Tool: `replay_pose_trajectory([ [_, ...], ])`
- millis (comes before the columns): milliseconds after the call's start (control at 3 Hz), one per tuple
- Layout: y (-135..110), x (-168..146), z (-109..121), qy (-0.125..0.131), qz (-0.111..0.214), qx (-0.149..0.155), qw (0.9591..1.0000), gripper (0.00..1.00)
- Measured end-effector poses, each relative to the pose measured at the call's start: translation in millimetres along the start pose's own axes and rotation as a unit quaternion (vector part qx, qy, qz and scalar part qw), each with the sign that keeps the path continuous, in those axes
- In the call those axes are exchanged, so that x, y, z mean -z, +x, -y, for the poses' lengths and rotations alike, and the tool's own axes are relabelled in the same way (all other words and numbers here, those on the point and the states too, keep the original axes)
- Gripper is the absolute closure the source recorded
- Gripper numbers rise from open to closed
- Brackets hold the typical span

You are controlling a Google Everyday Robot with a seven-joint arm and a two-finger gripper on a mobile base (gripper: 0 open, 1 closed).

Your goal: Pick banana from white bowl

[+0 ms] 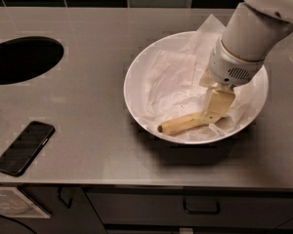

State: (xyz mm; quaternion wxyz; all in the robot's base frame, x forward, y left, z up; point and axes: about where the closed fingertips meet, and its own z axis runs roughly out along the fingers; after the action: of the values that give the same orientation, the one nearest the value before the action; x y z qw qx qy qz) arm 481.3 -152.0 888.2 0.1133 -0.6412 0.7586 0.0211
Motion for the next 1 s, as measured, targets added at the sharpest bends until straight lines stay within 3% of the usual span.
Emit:
replay_pose_trajectory([
  [1000,0.5,-16.9,1.0,-0.017,-0.008,0.001,0.9998,0.38],
])
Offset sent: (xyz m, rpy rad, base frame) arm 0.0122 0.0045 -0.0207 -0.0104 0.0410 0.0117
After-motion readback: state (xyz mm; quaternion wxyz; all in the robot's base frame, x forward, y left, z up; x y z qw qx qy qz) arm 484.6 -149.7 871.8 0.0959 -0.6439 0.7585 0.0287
